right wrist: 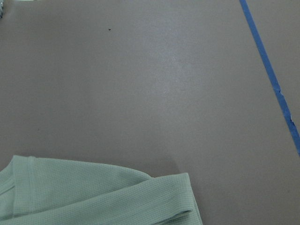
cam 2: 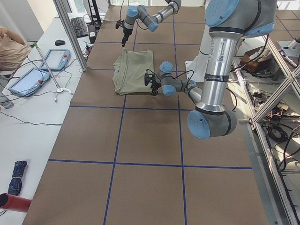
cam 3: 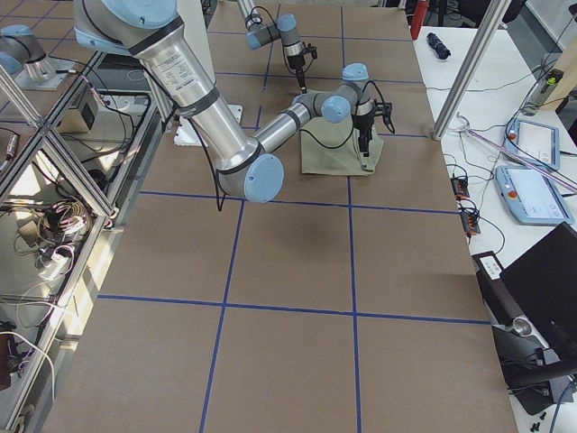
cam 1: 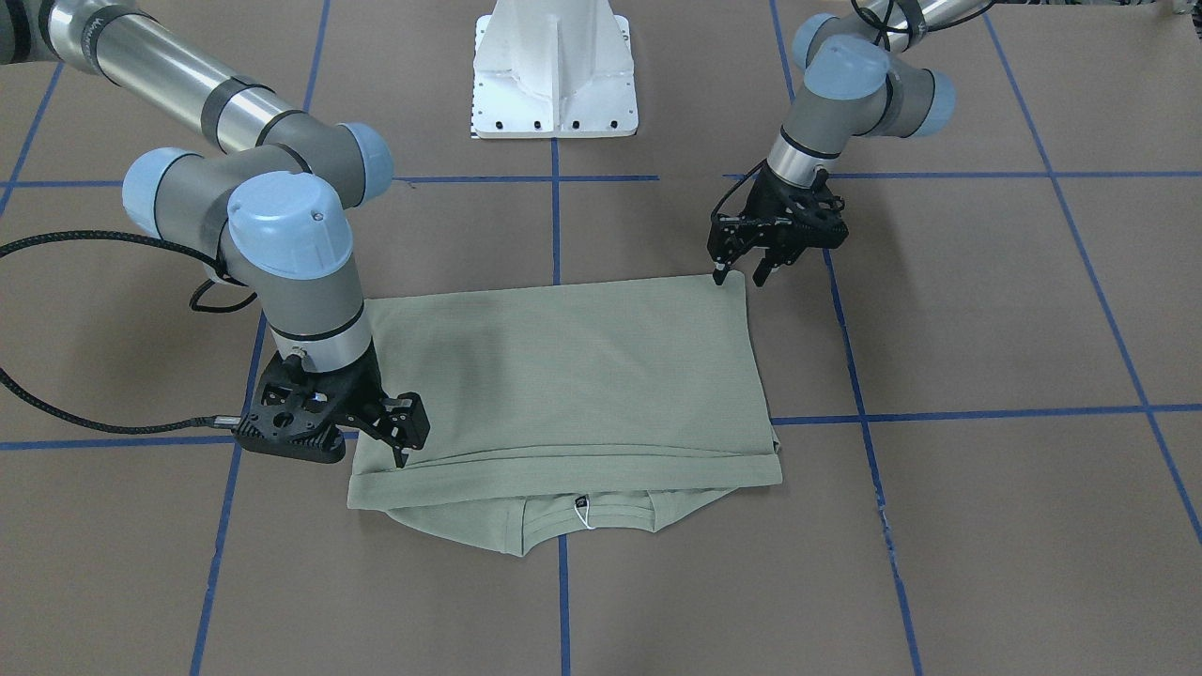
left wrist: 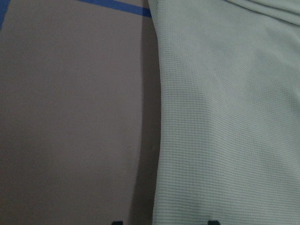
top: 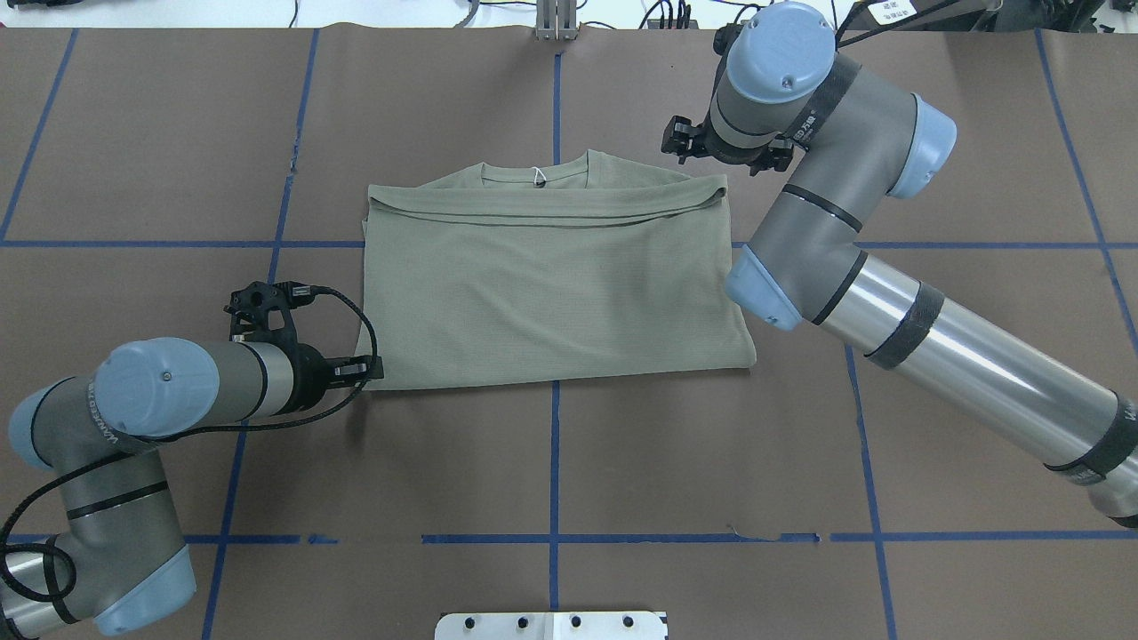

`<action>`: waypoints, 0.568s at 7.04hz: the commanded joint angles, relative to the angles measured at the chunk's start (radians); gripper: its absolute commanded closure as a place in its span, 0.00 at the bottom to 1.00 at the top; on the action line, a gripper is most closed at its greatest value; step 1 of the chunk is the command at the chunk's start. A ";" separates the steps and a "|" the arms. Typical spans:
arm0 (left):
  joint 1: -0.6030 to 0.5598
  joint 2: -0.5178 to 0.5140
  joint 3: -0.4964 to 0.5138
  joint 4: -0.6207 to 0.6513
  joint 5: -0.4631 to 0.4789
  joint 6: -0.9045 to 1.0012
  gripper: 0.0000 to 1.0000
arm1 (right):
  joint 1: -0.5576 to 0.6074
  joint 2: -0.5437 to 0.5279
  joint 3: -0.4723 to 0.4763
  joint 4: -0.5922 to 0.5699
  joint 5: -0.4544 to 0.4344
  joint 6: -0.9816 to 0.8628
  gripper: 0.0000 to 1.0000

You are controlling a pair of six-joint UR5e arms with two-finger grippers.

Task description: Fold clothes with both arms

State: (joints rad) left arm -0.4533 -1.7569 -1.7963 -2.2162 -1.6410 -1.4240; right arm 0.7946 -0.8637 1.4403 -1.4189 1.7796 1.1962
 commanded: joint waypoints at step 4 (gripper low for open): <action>0.004 -0.004 -0.009 0.000 0.000 -0.021 1.00 | 0.000 0.000 -0.001 0.000 0.000 -0.001 0.00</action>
State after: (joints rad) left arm -0.4500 -1.7641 -1.7986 -2.2166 -1.6413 -1.4510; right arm 0.7946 -0.8630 1.4403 -1.4189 1.7794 1.1950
